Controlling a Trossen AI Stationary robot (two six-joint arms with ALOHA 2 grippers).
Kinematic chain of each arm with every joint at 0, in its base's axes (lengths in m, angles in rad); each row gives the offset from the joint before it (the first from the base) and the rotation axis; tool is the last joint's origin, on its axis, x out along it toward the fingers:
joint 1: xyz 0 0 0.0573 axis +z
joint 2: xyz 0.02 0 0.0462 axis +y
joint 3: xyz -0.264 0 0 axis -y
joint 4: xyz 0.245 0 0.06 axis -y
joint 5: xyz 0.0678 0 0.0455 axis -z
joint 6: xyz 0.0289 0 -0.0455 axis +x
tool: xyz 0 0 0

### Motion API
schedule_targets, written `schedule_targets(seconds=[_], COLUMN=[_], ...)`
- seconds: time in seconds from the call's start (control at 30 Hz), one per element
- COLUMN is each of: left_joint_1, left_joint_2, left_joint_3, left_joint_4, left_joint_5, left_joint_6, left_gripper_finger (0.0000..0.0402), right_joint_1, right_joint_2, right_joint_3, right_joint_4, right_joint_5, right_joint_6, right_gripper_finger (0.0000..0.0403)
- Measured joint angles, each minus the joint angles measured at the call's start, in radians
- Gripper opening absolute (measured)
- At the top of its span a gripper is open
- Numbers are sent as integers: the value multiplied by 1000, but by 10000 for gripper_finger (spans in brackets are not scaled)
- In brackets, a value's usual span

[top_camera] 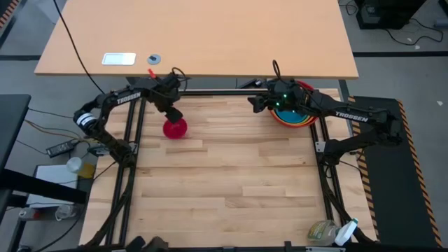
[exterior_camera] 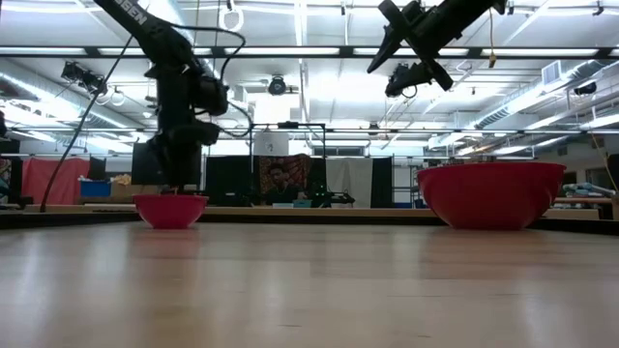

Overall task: Nest bowls inside each other
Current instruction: Stack the pink bowl on top of the blue bowl

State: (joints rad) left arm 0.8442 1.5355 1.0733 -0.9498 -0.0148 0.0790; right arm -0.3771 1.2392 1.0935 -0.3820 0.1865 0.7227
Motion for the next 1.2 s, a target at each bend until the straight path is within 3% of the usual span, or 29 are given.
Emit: schedule_targets(seconds=[0.13, 0.3, 0.4, 0.5, 0.83, 1.07, 1.2], left_joint_1=[56, 74, 65, 44, 31, 23, -25], left_joint_2=[23, 70, 94, 116, 129, 75, 27], left_joint_3=[0, 0, -1, -1, -2, -1, 2], left_joint_4=[-34, -57, -56, -49, -40, 37, 119], left_joint_5=[0, 32, 106, 107, 106, 227, 235], left_joint_6=[23, 46, 45, 41, 26, -74, -172], left_gripper_finger=[237, 243, 222, 187, 20, 25, 16], right_joint_1=[15, 28, 37, 51, 76, 105, 130], right_joint_2=[0, 5, 15, 30, 73, 145, 216], right_joint_3=[0, 0, 0, 0, 0, 0, 0], right_joint_4=[0, -1, -2, 3, 49, 69, 108], right_joint_5=[3, 4, 7, 9, 26, 0, 8], right_joint_6=[0, 0, 0, 10, 18, 10, 18], right_gripper_finger=[260, 258, 258, 258, 258, 255, 251])
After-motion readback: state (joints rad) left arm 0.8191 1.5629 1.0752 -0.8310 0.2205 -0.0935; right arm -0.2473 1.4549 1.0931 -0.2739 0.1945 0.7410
